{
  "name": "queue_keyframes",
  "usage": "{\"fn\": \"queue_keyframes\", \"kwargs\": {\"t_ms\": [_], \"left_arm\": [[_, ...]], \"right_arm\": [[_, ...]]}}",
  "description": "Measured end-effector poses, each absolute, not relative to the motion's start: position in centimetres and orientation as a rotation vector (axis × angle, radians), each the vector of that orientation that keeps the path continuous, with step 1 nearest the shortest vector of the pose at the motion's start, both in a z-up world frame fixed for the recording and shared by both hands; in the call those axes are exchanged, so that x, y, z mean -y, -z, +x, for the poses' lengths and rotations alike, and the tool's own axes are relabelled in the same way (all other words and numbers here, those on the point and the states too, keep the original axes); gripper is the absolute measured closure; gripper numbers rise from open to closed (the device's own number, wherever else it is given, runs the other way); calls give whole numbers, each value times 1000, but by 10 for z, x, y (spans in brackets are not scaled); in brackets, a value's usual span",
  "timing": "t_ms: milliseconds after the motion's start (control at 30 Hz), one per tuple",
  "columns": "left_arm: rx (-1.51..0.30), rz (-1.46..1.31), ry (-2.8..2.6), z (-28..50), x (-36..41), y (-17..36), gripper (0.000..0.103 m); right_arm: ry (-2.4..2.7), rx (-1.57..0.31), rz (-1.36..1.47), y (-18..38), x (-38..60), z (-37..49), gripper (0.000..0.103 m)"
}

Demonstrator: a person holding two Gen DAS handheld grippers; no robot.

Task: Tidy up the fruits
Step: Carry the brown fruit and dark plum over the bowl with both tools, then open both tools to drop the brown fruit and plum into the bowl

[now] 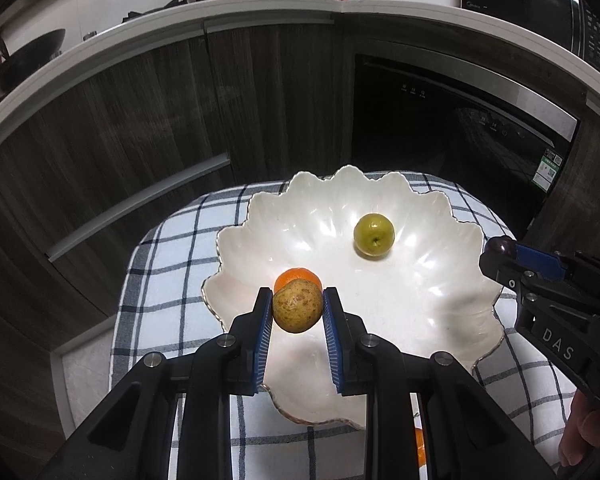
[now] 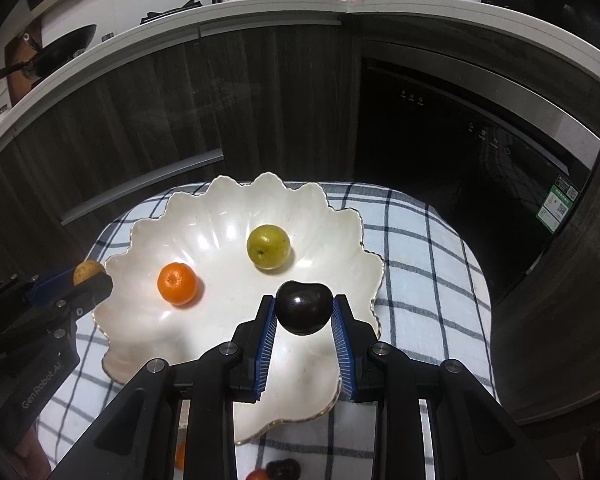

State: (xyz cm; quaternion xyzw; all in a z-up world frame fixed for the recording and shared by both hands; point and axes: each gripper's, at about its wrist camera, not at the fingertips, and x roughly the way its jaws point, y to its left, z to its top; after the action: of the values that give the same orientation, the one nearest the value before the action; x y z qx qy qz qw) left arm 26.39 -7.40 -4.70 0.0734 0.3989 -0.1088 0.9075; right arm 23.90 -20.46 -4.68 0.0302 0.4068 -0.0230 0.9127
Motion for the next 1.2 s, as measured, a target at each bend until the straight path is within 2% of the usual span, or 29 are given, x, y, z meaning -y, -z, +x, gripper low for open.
{"fn": "queue_keyframes", "kwargs": {"t_ms": [533,667,800,833,900,1000,1067,1200], "left_arm": [[-872,154,222,273,73,58,76],[-863,157,214,272,71,57,62],[-863,156,203,273,69,55,55],[-861,155,199,274,68,55,54],[-857,151,192,273,65,53,49],[-852,147,184,274,62,50,43],[-848,145,178,274,61,49,39],[-838,143,175,274,61,44,34]], "right_arm": [[30,-890,40,62,204,255,73],[24,-893,34,62,202,255,73],[28,-898,23,62,200,256,72],[32,-902,24,62,201,256,71],[44,-900,28,61,202,256,56],[60,-882,33,56,204,254,42],[70,-874,34,53,205,254,38],[74,-863,36,47,207,255,38]]}}
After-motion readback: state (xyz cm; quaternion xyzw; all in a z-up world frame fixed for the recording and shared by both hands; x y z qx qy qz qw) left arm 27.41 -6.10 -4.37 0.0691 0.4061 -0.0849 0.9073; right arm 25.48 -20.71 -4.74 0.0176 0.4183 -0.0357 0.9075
